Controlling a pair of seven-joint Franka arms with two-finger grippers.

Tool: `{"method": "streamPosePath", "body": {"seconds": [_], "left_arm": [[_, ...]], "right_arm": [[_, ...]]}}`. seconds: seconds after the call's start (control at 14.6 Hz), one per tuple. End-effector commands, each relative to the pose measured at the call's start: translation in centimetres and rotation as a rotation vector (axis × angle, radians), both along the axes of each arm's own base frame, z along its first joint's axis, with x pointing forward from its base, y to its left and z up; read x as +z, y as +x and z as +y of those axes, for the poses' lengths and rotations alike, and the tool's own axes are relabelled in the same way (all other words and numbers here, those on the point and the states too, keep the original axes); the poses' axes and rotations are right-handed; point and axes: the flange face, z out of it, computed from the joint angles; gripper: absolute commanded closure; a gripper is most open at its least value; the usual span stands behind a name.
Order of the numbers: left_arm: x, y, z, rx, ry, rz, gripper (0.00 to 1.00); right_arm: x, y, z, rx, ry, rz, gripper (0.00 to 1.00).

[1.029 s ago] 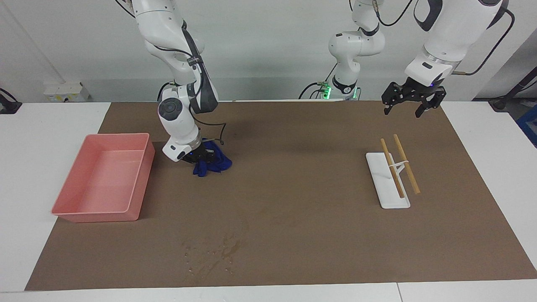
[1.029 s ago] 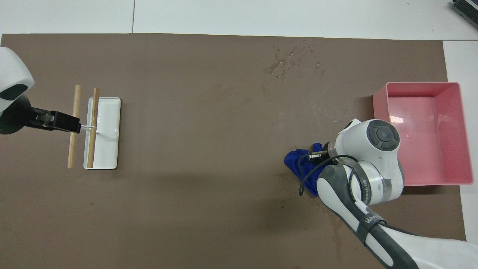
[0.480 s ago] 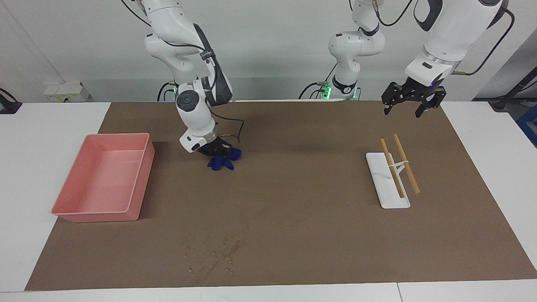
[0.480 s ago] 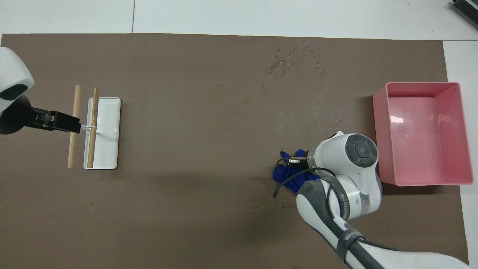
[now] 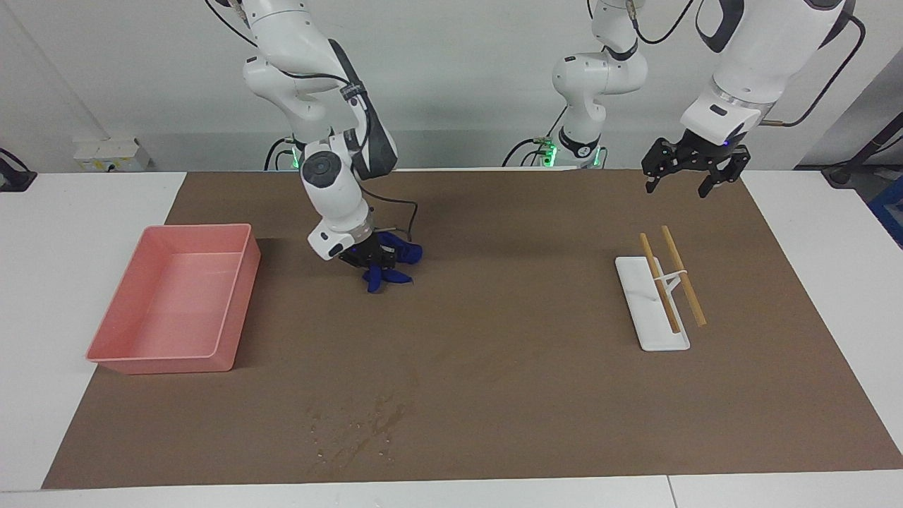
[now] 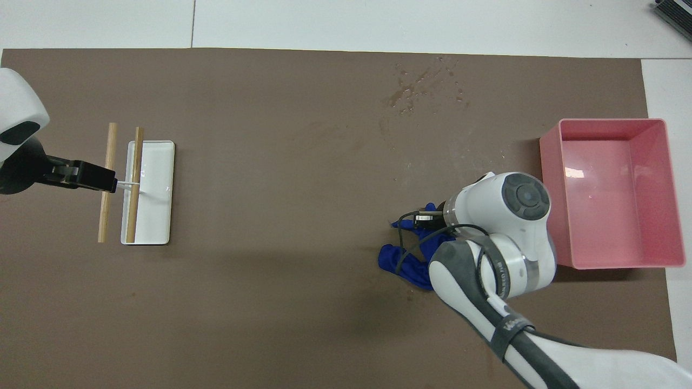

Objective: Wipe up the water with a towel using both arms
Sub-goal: 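Carry the towel into the pink bin with the right gripper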

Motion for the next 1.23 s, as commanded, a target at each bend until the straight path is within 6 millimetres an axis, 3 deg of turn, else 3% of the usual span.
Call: {"method": "streamPosePath", "body": {"seconds": [0.0,0.21,0.48,0.69,0.89,1.1,1.17], "left_arm": [[0.4,-0.7,0.3,-0.007,-0.009,-0.001,0.0],[0.4,-0.7,0.3,-0.007,-0.009,-0.001,0.0],[0.4,-0.7,0.3,-0.007,-0.009,-0.001,0.0],[0.4,-0.7,0.3,-0.007,-0.009,-0.001,0.0],[0.4,-0.7,0.3,-0.007,-0.009,-0.002,0.0],[0.4,-0.7,0.3,-0.007,-0.009,-0.001,0.0],[0.4,-0.7,0.3,-0.007,-0.009,-0.002,0.0]], "right_arm": [[5.8,3.6,-3.0,0.066,-0.03,0.041,1.0],[13.8,3.1,-6.9,0.138,-0.079,0.079,1.0],[23.3,0.6,-16.5,0.269,-0.131,0.072,1.0],[29.0,-0.8,-24.4,0.371,-0.154,0.066,1.0],[33.6,-3.8,-30.6,0.482,-0.221,0.028,1.0],[35.1,-5.1,-36.1,0.559,-0.281,-0.028,1.0],[35.5,-5.1,-36.6,0.589,-0.317,-0.07,1.0]]}}
